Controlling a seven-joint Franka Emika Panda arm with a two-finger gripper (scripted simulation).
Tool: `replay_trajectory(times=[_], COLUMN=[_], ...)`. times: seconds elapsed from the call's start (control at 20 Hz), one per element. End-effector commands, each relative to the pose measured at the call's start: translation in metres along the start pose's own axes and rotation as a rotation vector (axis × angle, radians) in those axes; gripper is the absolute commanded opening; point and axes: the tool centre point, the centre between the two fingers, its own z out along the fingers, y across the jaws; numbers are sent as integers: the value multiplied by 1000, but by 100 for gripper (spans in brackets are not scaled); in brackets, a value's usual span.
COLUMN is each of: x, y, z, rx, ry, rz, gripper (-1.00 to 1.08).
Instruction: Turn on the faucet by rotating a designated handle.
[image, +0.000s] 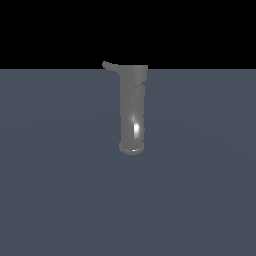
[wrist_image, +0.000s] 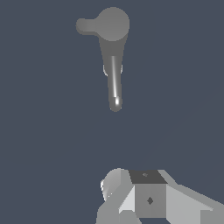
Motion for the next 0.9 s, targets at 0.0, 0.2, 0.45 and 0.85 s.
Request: replay_trajectory(times=[0.0, 0.2, 0.45, 0.85], x=[0, 1, 9, 35], y=[1, 0, -1, -5], z=[0, 0, 1, 7], rx=[4, 5, 16, 49], ry=[-4, -3, -5, -14], rz=[4, 8, 37, 137], gripper=[-100, -100, -100, -100])
